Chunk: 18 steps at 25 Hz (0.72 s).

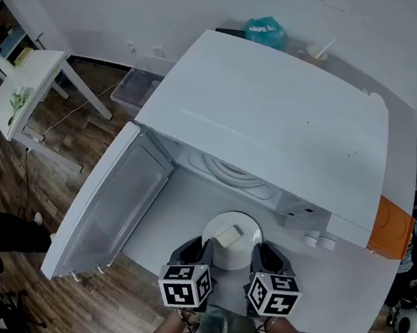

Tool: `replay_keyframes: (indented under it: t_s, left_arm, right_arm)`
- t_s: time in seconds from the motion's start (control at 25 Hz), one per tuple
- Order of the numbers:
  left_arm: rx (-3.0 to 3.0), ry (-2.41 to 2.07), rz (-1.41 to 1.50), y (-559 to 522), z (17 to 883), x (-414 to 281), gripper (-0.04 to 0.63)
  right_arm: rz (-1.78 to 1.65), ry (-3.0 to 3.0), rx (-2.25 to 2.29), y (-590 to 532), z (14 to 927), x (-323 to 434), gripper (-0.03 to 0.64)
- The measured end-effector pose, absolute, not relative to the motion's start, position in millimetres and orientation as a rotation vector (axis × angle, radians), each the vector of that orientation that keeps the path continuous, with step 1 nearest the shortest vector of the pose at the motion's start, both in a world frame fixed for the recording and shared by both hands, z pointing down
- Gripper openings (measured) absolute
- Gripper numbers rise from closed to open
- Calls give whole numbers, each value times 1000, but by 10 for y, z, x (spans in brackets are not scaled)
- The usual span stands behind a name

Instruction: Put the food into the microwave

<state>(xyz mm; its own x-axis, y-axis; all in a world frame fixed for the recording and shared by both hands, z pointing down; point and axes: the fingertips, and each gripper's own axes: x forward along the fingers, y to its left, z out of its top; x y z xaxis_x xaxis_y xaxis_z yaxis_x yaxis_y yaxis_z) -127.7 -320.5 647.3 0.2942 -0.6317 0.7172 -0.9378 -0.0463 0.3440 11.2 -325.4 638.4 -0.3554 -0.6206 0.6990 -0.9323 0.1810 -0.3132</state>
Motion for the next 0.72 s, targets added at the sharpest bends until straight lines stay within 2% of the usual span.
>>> replay_keyframes:
  t_s: [0.72]
  left_arm:
    - [1727, -1476, 444, -3107, 6451, -1284, 80]
  right_arm:
    - [1018, -2053, 1523, -3239, 6355, 127, 51]
